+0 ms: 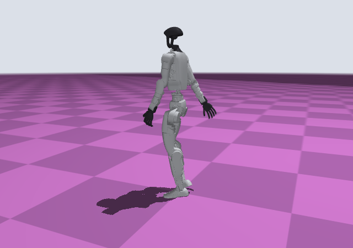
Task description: Upper body actions
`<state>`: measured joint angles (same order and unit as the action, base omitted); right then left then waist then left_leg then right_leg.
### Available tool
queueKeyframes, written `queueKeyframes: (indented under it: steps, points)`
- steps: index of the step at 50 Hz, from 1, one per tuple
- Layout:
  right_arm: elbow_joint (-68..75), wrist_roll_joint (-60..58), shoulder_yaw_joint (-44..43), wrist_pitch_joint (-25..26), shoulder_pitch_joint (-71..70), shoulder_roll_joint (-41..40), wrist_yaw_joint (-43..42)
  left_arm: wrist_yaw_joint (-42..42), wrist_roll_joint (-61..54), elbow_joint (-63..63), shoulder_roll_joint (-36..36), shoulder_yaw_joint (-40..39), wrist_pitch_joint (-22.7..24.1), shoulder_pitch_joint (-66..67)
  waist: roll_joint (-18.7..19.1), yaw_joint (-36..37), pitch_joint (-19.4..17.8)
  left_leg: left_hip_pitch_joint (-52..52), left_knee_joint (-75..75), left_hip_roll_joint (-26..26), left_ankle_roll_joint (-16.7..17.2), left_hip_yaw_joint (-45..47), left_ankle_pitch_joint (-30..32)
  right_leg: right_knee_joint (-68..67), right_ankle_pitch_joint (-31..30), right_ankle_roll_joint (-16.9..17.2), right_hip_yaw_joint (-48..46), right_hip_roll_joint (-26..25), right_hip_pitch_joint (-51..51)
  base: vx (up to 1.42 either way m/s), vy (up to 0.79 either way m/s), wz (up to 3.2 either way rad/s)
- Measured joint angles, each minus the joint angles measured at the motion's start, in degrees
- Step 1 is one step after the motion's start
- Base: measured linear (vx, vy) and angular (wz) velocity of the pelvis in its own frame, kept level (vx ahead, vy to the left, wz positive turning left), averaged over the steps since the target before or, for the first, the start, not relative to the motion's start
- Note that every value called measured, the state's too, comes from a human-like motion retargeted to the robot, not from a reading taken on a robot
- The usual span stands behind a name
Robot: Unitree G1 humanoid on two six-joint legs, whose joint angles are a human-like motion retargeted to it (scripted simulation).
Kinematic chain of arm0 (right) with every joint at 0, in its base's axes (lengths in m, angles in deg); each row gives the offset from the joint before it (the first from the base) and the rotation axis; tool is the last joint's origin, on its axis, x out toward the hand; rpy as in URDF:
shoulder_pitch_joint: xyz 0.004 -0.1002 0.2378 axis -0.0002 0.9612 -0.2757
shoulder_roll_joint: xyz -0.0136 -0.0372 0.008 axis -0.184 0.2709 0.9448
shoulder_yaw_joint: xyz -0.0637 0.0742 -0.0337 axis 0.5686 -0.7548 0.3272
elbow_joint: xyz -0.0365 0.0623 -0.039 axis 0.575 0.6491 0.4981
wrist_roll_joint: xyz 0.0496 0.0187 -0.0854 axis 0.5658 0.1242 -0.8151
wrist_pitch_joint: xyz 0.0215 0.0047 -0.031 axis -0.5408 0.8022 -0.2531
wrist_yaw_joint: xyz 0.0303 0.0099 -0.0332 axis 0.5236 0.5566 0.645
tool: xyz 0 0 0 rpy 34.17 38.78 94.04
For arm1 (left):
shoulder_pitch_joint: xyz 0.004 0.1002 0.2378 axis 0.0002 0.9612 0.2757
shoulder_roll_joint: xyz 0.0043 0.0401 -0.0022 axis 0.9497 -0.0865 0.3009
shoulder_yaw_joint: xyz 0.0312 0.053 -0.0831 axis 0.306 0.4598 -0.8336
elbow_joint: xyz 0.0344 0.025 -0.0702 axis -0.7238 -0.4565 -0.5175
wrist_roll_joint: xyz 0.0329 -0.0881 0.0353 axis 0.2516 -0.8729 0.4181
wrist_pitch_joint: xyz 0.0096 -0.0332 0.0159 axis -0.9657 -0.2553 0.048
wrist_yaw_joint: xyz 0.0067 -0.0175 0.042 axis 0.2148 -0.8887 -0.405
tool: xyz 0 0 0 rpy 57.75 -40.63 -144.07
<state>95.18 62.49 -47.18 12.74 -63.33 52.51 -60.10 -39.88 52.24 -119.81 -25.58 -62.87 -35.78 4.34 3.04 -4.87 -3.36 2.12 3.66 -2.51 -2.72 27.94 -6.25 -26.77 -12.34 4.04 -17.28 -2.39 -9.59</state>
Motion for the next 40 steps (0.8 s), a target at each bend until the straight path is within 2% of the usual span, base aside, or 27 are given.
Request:
queueKeyframes:
  steps: [2,3,5,6,7,8,10,12,13,15,18,20,24,25,28,30,32,33,34,35,37,38,40]
  points:
    - [0.00,-1.93,5.30,0.05,-4.95,-1.85,2.64,-0.90,-1.42,-4.09,0.96,-1.09,-2.25,6.52,-2.29,0.31,-0.28,-0.25,6.97,0.86,0.21,0.70,-1.01,13.91,14.47,-1.77,-8.54,1.51,11.18,0.18,-0.13,-0.02]
    - [0.00,-2.70,8.80,-0.17,-7.10,-2.86,3.00,-0.79,-1.97,-5.95,1.51,-2.34,-3.24,9.76,-3.76,1.04,0.18,-0.54,11.44,0.68,0.68,3.54,0.99,18.06,18.02,-3.30,-12.60,2.61,13.77,0.11,-0.17,-0.46]
    - [0.00,-6.38,16.38,0.07,-14.44,-5.49,3.25,-0.17,-0.69,-9.25,3.27,-7.38,-6.46,14.02,-7.72,4.02,0.74,-8.15,32.78,-6.32,3.00,8.56,10.42,23.22,21.18,-4.52,-8.57,5.21,14.75,-0.12,-0.18,-0.67]
    - [0.00,-10.83,18.03,-1.12,-19.07,-6.84,3.25,-0.36,0.62,-10.98,4.73,-9.88,-7.69,15.49,-7.20,5.29,0.90,-17.36,46.05,-12.10,0.61,4.96,14.52,24.49,20.64,-5.57,-7.81,3.31,13.22,-0.28,-0.26,-0.37]
    - [-0.35,-15.07,19.47,-2.39,-23.22,-8.12,3.54,-0.82,1.39,-12.72,5.98,-11.94,-8.75,17.00,-7.05,6.85,0.81,-25.52,56.65,-15.48,-1.53,1.14,17.63,25.16,20.12,-6.18,-6.11,2.27,11.95,-0.26,-0.33,-0.40]
    - [-1.41,-18.86,20.51,-3.78,-26.39,-9.27,4.38,-1.85,1.05,-14.50,6.82,-13.11,-9.50,18.60,-7.65,8.96,0.19,-31.55,61.90,-14.08,-3.15,-3.11,18.78,24.65,19.65,-5.92,-2.55,2.94,11.20,-0.22,-0.29,-0.76]
    - [-8.07,-26.35,21.06,-6.39,-34.80,-10.99,11.04,-2.68,-1.42,-19.28,8.29,-15.67,-12.89,20.81,-8.14,12.69,-2.76,-43.37,78.03,-19.09,-6.36,-6.09,9.90,24.49,18.04,-7.07,-3.30,3.15,10.44,-0.27,-0.21,-0.95]
    - [-16.12,-27.70,19.15,-9.50,-39.77,-13.18,14.12,-1.87,-3.61,-19.88,7.98,-18.83,-16.23,24.34,-9.34,16.27,-6.45,-48.87,86.03,-23.81,-10.23,-2.72,5.52,24.02,17.85,-8.34,-0.38,3.43,10.48,-0.30,-0.15,-0.97]
    - [-19.32,-26.24,18.71,-11.91,-42.13,-14.27,14.71,-1.47,-5.05,-19.88,7.60,-20.56,-16.40,26.06,-10.22,17.23,-7.76,-51.41,89.11,-24.35,-11.22,-1.67,3.66,23.89,17.53,-8.76,0.93,4.09,10.26,-0.16,-0.11,-0.86]
    - [-25.26,-20.65,18.63,-17.11,-45.52,-16.49,17.11,-0.02,-7.23,-19.88,7.08,-23.68,-13.81,30.05,-12.32,18.32,-8.93,-55.54,92.04,-22.61,-11.65,0.29,2.16,23.80,16.86,-9.12,3.11,5.77,9.72,0.00,-0.04,-0.74]
    - [-31.99,-13.39,19.15,-21.44,-48.26,-18.24,22.36,0.21,-8.25,-19.88,6.10,-25.50,-13.96,32.92,-14.51,19.78,-7.36,-55.49,88.37,-20.65,-8.32,5.77,2.64,23.71,16.76,-8.92,6.20,8.13,7.74,0.04,0.10,-0.44]
    - [-34.82,-14.65,18.53,-23.06,-48.35,-18.92,23.48,-0.64,-9.34,-19.88,5.96,-25.58,-15.33,32.99,-14.61,18.36,-6.21,-53.58,86.41,-20.58,-7.06,6.76,2.37,23.83,17.10,-8.70,6.22,8.14,7.72,0.04,0.03,0.45]
    - [-31.98,-19.02,17.27,-22.39,-43.25,-18.24,16.93,-0.83,-10.95,-19.88,7.56,-20.52,-13.51,28.29,-11.20,13.80,-2.67,-45.69,78.06,-18.16,-3.43,0.74,5.72,24.84,18.58,-7.72,2.45,4.67,9.92,0.10,0.04,1.05]
    - [-30.25,-19.54,17.09,-22.10,-40.91,-17.72,16.26,-1.00,-10.59,-19.88,7.74,-18.87,-12.88,26.58,-10.64,12.57,-1.44,-41.96,73.30,-16.11,-2.46,-0.49,7.37,24.92,19.02,-7.18,1.36,4.51,10.31,0.21,0.15,0.95]
    - [-22.76,-25.39,13.52,-18.48,-30.82,-15.63,15.86,-3.22,-5.96,-19.06,7.50,-13.42,-12.11,21.21,-11.05,10.64,1.66,-23.84,46.65,-5.07,1.77,-1.35,13.98,22.00,21.56,-5.00,-0.63,6.27,11.27,0.32,0.21,0.42]
    - [-15.95,-28.44,9.53,-14.01,-24.12,-13.72,14.19,-7.37,-2.52,-17.29,7.18,-9.34,-12.81,17.77,-9.02,7.27,2.73,-10.62,23.80,2.93,4.52,-7.22,9.44,17.25,22.81,-4.18,-3.66,4.20,11.83,0.45,0.18,0.52]
    - [-7.61,-26.20,6.01,-9.48,-19.38,-10.76,10.29,-11.90,-0.74,-16.41,6.12,-5.65,-10.87,13.16,-5.92,5.08,1.46,2.40,7.12,1.72,0.35,2.75,-0.70,3.98,12.47,-4.62,-11.39,4.50,9.55,0.21,0.15,0.37]
    - [-4.17,-24.14,3.48,-6.97,-18.83,-9.07,8.28,-12.53,-0.39,-16.07,5.59,-4.35,-9.93,8.63,-3.94,1.79,0.28,3.47,2.61,-0.80,0.09,3.13,-0.55,-9.41,3.90,-4.16,-13.40,7.70,3.19,-0.20,0.25,1.23]
    - [-1.86,-21.22,1.69,-5.76,-17.41,-7.52,5.84,-11.71,-0.31,-15.21,5.19,-2.77,-8.51,4.54,-2.12,-1.83,-1.03,3.12,0.87,-2.04,-0.37,0.61,-0.08,-20.54,-1.70,-3.41,-9.80,6.43,-4.66,-0.34,0.30,1.92]
    - [-0.11,-17.88,0.26,-5.20,-15.56,-6.04,3.18,-10.17,-0.35,-14.10,4.85,-1.04,-6.86,0.68,-0.39,-5.62,-2.42,2.06,0.53,-2.63,-0.92,-3.36,0.56,-30.54,-5.83,-2.51,-3.39,2.92,-13.24,-0.39,0.29,0.76]
    - [0.00,-12.51,0.43,-5.45,-12.22,-3.44,-0.15,-0.86,-1.19,-11.21,7.15,2.15,-4.79,-9.23,-1.49,-4.18,-5.85,-2.50,3.58,-1.09,-1.43,-9.11,1.21,-46.70,0.12,-6.78,-1.01,5.71,-25.62,-0.62,0.23,-0.33]
    - [0.00,-11.33,0.91,-4.32,-11.20,-2.64,-0.86,3.37,1.42,-7.95,8.03,0.82,-5.82,-13.11,-1.25,-6.25,-7.99,-3.44,3.56,-1.70,-2.19,-7.98,1.42,-52.21,2.25,-8.78,-3.21,8.45,-30.39,-0.68,0.13,0.77]
    - [0.00,-13.03,1.59,-0.18,-8.36,-2.01,-3.07,6.89,7.53,-2.46,7.77,-3.46,-7.54,-18.98,0.02,-11.15,-11.65,-4.40,3.60,-4.45,-2.42,-9.32,1.99,-58.35,3.38,-10.32,-6.02,9.79,-37.22,-0.43,0.02,1.54]
